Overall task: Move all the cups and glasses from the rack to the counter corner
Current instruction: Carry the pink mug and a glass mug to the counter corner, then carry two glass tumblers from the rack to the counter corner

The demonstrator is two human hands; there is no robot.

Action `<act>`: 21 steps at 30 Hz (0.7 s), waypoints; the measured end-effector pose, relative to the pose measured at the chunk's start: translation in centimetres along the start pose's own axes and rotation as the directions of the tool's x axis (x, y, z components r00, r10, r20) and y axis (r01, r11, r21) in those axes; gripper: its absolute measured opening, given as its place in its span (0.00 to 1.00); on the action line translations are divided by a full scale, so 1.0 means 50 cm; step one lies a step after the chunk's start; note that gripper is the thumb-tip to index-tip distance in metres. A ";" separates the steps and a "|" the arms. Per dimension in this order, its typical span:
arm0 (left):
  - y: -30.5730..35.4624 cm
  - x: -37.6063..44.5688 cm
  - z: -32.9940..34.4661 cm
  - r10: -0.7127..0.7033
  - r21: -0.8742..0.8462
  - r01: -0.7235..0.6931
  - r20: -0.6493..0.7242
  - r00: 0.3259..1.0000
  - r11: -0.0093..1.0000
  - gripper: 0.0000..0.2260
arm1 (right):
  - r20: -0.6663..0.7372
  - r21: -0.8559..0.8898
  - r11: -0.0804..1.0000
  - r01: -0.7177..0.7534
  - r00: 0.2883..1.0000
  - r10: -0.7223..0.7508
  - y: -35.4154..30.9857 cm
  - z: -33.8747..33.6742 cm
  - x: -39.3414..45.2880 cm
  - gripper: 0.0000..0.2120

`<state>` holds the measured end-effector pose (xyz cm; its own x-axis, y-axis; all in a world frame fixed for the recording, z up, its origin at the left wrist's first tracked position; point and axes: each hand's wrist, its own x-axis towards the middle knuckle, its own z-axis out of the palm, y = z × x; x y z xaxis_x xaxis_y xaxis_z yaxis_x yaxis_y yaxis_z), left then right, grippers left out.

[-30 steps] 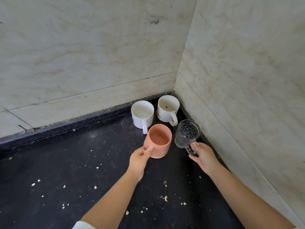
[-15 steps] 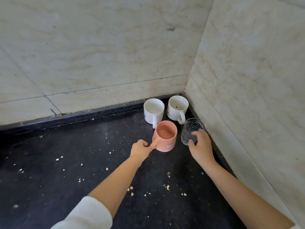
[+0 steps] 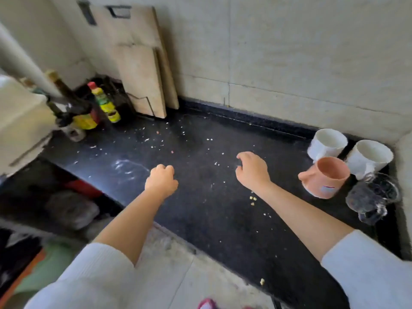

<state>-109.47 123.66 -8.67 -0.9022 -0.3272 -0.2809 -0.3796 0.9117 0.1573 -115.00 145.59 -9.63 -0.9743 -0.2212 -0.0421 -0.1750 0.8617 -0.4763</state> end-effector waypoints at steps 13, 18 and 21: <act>-0.659 -0.491 -0.074 -0.540 -0.010 0.557 -0.263 0.800 0.830 0.16 | 0.348 -0.132 0.625 0.770 0.626 -0.698 -0.735 0.271 -0.264 0.23; -0.913 -0.725 -0.079 -0.703 -0.044 0.728 -0.304 0.643 0.685 0.18 | 0.385 -0.021 0.500 0.866 0.469 -0.795 -0.984 0.390 -0.481 0.24; -1.044 -0.861 -0.083 -0.781 -0.082 0.800 -0.294 0.551 0.595 0.16 | 0.421 0.023 0.425 0.905 0.377 -0.825 -1.104 0.452 -0.602 0.25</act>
<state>-51.66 89.16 -0.84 -0.2610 -0.9653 0.0007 -0.9640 0.2606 -0.0538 -72.83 94.34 -1.93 -0.1631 -0.9866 0.0072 -0.9529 0.1556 -0.2604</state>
